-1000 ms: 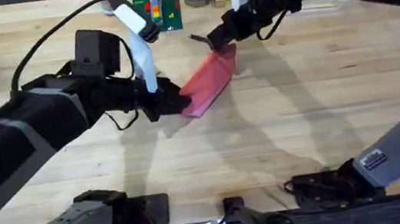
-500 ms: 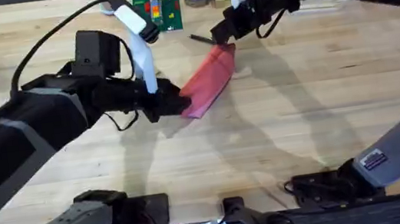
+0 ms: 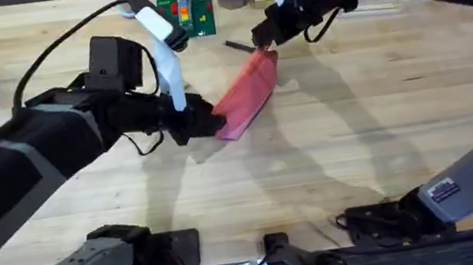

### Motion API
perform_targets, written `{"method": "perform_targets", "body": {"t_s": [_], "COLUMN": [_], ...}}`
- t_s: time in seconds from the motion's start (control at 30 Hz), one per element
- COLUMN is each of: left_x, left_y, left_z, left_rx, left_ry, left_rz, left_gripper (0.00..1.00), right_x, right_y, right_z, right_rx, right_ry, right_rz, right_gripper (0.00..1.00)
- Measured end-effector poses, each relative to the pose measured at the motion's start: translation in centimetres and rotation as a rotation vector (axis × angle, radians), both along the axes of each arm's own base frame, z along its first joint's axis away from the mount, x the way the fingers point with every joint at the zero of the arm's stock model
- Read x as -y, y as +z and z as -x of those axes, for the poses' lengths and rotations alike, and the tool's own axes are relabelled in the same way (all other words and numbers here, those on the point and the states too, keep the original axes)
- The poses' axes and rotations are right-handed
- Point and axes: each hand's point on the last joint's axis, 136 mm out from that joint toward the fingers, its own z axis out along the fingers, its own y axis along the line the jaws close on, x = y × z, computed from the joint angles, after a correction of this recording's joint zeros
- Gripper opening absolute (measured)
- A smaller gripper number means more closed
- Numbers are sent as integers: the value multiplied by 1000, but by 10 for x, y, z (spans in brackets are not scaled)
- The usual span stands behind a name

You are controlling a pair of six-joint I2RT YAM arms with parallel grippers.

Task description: Unzip the bag, pick up the pens from the table one at a time and place them inside, then zip the bag closed.

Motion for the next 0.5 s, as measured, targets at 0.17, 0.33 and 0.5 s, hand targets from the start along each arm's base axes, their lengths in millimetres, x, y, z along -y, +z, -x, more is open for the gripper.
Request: {"method": "perform_targets", "body": {"t_s": [0.17, 0.33, 0.5], "left_x": [0, 0, 0], "left_y": [0, 1, 1], "left_z": [-1, -2, -2], "left_rx": [3, 10, 10], "left_ry": [0, 0, 0], "left_rz": [1, 2, 2], "left_gripper": [43, 43, 43], "right_x": [-2, -3, -3], "right_y": [22, 34, 34], "right_z": [3, 6, 8], "right_rx": [41, 64, 57], "right_ry": [9, 13, 13], "right_rz": [-22, -30, -27], "right_gripper": [30, 30, 30]}}
